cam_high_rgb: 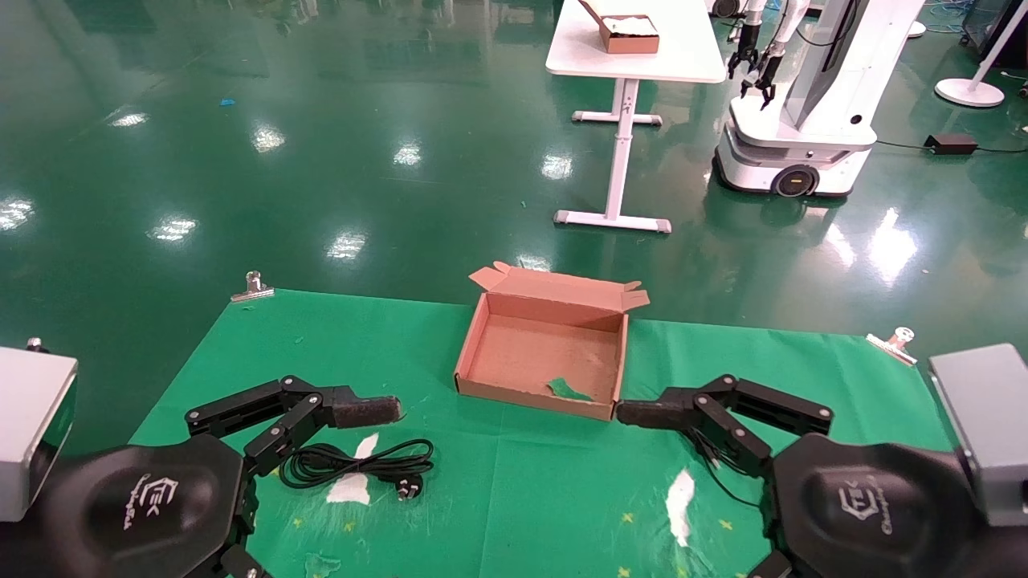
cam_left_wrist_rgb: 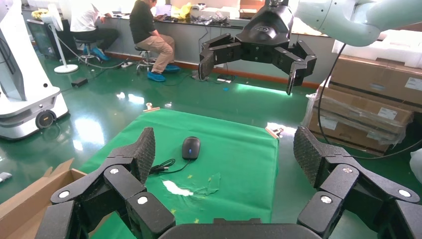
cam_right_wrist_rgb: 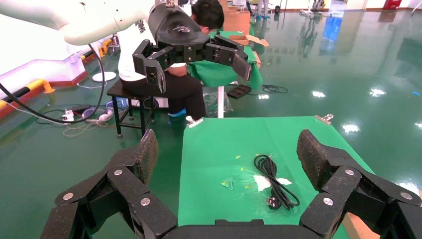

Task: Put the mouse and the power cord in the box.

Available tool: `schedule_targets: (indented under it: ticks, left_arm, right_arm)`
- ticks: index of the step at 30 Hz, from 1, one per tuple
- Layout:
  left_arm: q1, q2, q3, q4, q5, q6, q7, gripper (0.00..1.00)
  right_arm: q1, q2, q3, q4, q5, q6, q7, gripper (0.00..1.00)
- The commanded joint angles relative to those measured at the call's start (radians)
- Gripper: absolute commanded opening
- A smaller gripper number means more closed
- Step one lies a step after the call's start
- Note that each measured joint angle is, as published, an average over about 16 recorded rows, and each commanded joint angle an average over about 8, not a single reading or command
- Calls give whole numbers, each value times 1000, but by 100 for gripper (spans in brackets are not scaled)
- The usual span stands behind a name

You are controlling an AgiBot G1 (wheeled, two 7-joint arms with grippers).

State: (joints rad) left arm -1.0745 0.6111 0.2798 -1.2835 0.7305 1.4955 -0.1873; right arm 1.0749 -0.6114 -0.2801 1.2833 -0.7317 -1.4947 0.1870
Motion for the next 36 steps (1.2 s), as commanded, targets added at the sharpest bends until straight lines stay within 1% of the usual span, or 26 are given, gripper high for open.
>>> schedule_targets:
  ticks: [1,26,31,33,36]
  left_arm:
    - [0,0,0,0,0,0,0,100]
    - [-2,0,2,-1,6,0,3,100]
    - [-31,13,25,26,62,9,21,100]
    - [-58,22,43,47,104,22,34,100]
    - [-118,42,86,89,195,50,67,100]
  right_arm:
    - [0,0,0,0,0,0,0,100]
    - [1,3,0,-5,-4,-1,-4,100]
    - [13,12,-6,-43,-37,-18,-30,100]
    - [27,15,-13,-72,-60,-33,-50,100]
    - [60,21,-35,-128,-115,-60,-92,100]
